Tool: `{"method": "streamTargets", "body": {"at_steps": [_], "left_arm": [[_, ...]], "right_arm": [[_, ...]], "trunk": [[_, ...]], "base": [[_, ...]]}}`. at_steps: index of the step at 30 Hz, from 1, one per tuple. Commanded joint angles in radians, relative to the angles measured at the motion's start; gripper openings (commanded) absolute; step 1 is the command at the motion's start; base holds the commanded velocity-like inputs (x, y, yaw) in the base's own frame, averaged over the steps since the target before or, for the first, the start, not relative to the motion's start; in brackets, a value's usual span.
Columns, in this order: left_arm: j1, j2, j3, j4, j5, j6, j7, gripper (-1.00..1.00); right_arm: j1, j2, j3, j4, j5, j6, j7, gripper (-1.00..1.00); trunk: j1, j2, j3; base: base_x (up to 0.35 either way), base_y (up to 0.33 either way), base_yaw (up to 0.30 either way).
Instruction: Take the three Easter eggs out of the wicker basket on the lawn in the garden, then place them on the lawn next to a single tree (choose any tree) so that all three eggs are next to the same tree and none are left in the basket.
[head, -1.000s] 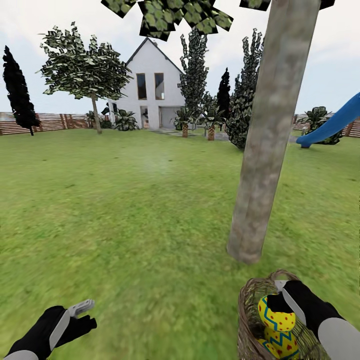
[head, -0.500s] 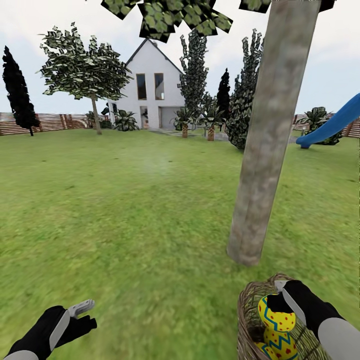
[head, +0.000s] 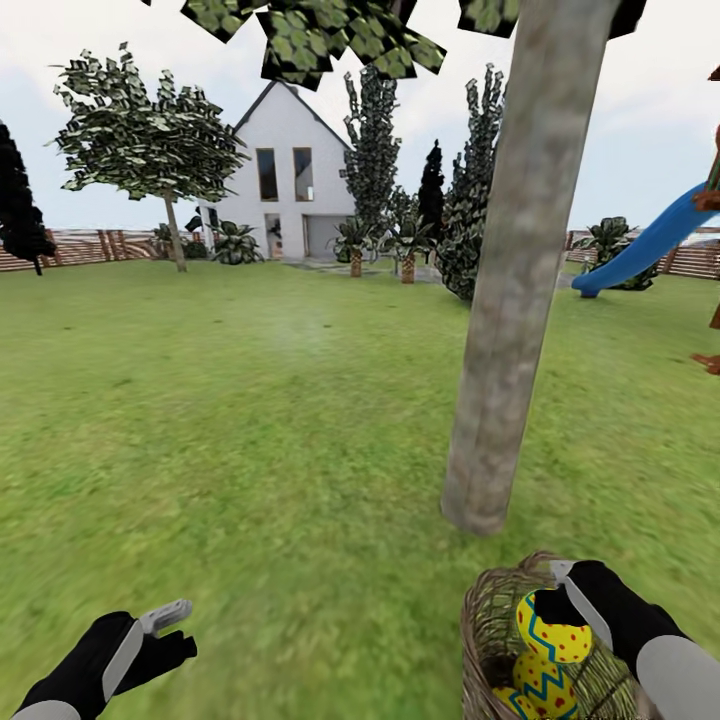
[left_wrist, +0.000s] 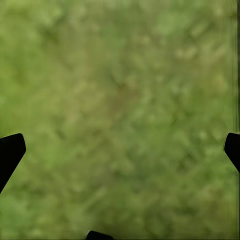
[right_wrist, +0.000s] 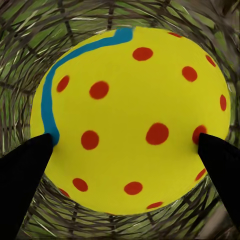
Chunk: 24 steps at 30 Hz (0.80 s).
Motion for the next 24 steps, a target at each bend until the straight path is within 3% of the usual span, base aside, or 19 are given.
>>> {"method": "streamTargets", "body": {"at_steps": [1, 11, 17, 24], "left_arm": [[0.0, 0.0, 0.004, -0.002, 0.002, 0.006, -0.002, 1.0], [-0.001, -0.002, 0.003, -0.002, 0.002, 0.006, -0.002, 1.0], [0.0, -0.019, 0.002, 0.0, 0.0, 0.006, 0.004, 1.0], [0.0, -0.021, 0.002, -0.001, -0.001, 0.006, 0.004, 1.0]], "right_arm": [[-0.001, -0.004, 0.005, -0.001, -0.003, 0.004, 0.001, -1.0], [-0.001, -0.002, 0.007, -0.001, 0.0, 0.003, 0.0, -1.0], [-0.001, 0.0, 0.008, 0.0, 0.0, 0.003, 0.0, -1.0], [-0.001, 0.001, 0.009, 0.014, 0.0, 0.003, 0.0, -1.0]], "trunk": [[-0.004, 0.007, 0.002], [-0.042, 0.077, 0.034], [-0.065, 0.119, 0.055], [-0.092, 0.168, 0.08]], "base": [[0.0, 0.0, -0.135], [0.0, 0.0, -0.056], [0.0, 0.0, -0.249], [0.0, 0.0, -0.26]]}}
